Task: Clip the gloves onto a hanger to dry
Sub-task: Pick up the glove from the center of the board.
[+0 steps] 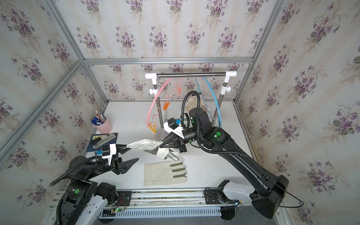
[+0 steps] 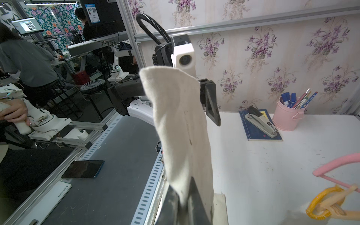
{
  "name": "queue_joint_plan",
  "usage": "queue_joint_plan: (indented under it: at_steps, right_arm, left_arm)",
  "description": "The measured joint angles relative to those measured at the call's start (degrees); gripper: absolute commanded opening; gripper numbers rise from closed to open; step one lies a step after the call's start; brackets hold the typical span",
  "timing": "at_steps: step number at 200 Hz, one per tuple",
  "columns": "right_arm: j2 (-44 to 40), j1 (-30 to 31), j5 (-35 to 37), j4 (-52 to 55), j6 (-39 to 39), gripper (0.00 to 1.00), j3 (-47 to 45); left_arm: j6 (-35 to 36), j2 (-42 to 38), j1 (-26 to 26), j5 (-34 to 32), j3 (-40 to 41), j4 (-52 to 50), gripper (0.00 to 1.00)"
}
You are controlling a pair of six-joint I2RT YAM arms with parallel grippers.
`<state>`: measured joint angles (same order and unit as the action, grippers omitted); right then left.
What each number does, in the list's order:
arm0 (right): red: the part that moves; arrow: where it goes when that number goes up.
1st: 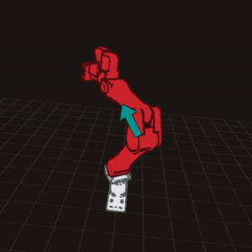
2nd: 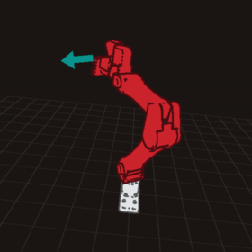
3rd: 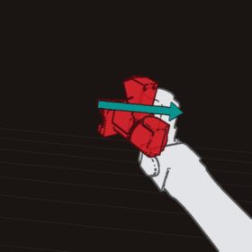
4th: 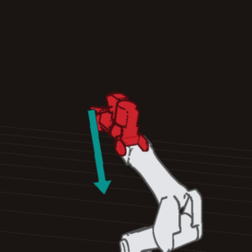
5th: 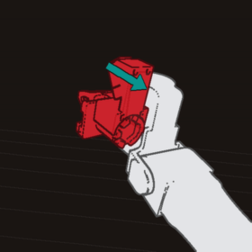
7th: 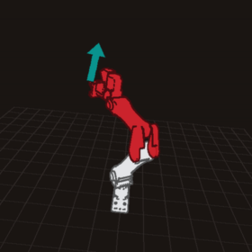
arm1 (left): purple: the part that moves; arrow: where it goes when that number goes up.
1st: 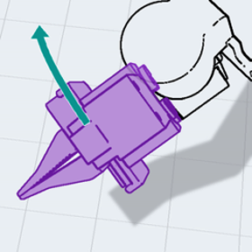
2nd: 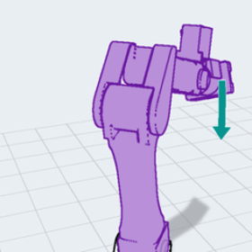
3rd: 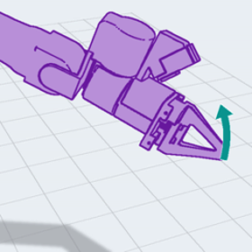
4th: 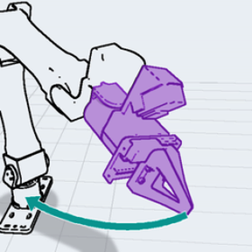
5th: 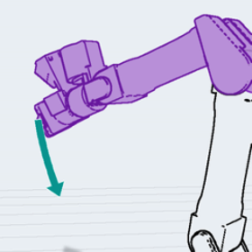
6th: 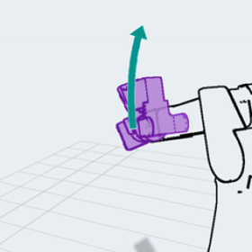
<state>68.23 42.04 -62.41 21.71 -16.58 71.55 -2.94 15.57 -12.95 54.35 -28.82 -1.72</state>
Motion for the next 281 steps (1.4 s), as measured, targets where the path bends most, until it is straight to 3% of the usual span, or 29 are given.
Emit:
queue_joint_plan:
  at_steps: [95, 130, 185, 226, 240, 258, 281]
  right_arm:
    - [2.0, 0.0, -1.6, -6.0, 3.6, 0.00, -0.5]
    - [3.5, 0.0, -1.2, -6.8, 4.2, 0.00, -0.5]
    - [4.2, 0.0, 0.3, -6.8, 4.0, 0.00, -0.9]
    - [4.2, 0.0, 0.5, -6.9, 4.0, 0.00, -1.1]
    - [4.2, 0.0, 0.6, -7.0, 4.0, 0.00, -1.2]
    - [4.2, 0.0, 1.7, -7.3, 4.1, 0.00, -1.4]
    - [4.2, 0.0, 6.4, -7.6, 4.5, 0.30, -2.0]
  left_arm:
    - [-5.7, 6.6, -3.3, 0.1, 1.2, 13.2, 0.61]
    - [-6.2, 10.8, -5.5, -0.3, 1.4, 17.9, 0.44]
    - [-5.9, 12.5, -8.2, -1.5, 1.6, 20.7, 0.31]
    - [-5.5, 12.8, -10.0, -3.4, 2.6, 22.2, 0.11]
    - [-5.5, 13.2, -10.8, -4.0, 2.7, 22.9, 0.00]
    - [-5.2, 13.9, -11.4, -4.5, 2.5, 23.2, 0.00]
    - [-4.1, 14.2, -11.6, -4.7, 0.6, 21.5, 0.00]
